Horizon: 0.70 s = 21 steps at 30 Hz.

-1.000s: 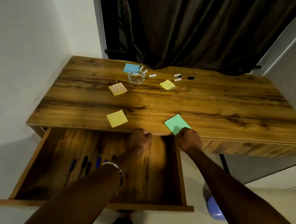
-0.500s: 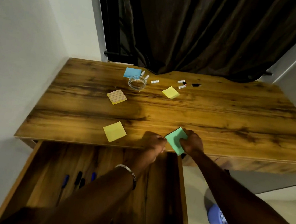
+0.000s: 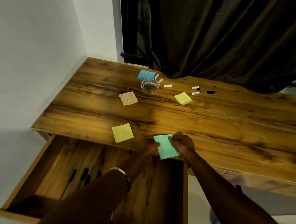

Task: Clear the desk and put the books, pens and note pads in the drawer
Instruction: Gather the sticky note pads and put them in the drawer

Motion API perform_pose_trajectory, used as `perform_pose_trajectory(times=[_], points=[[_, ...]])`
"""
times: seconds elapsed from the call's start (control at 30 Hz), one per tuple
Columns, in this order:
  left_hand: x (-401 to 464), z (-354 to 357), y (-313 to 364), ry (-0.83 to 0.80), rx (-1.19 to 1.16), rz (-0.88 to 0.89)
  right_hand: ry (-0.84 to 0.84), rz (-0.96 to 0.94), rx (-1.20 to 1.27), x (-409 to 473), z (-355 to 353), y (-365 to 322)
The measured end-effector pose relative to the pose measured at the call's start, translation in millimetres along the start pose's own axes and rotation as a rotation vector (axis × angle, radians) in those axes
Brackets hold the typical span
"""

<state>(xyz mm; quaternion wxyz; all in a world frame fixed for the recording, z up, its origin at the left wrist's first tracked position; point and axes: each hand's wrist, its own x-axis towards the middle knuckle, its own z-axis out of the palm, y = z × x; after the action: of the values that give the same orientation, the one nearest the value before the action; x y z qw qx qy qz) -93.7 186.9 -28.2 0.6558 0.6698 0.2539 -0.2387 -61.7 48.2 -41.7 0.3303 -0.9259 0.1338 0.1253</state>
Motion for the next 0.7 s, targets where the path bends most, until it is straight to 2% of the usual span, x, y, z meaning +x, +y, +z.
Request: perform_pose_trajectory(times=[0.13,0.2,0.3,0.43,0.53,0.63,0.7], points=[[11.7,-12.9,-11.3,0.066,0.092,0.120,-0.022,0.019,0.200,3.8,1.4,0.5],[7.7,-20.0,-10.5,0.146,0.040,0.122,-0.031,0.039,0.322,4.1,1.8,-1.2],[-2.0,-30.8,-5.6,0.264,-0.054,0.096,-0.088,0.042,0.357,2.7,5.9,-5.0],[-3.1,-53.1,-14.2,0.268,-0.078,0.102,-0.214,0.024,0.404,-6.0,18.1,-20.2],[-7.2,-67.1,-26.2,0.233,-0.220,0.106,-0.255,0.042,0.427,-16.1,28.5,-29.6],[-11.8,-79.1,-33.5,0.202,-0.225,0.127,-0.404,0.097,0.527,-24.8,32.0,-32.5],[-17.1,-86.0,-38.2,0.137,-0.220,0.153,-0.509,0.115,0.470,-29.7,31.3,-30.5]])
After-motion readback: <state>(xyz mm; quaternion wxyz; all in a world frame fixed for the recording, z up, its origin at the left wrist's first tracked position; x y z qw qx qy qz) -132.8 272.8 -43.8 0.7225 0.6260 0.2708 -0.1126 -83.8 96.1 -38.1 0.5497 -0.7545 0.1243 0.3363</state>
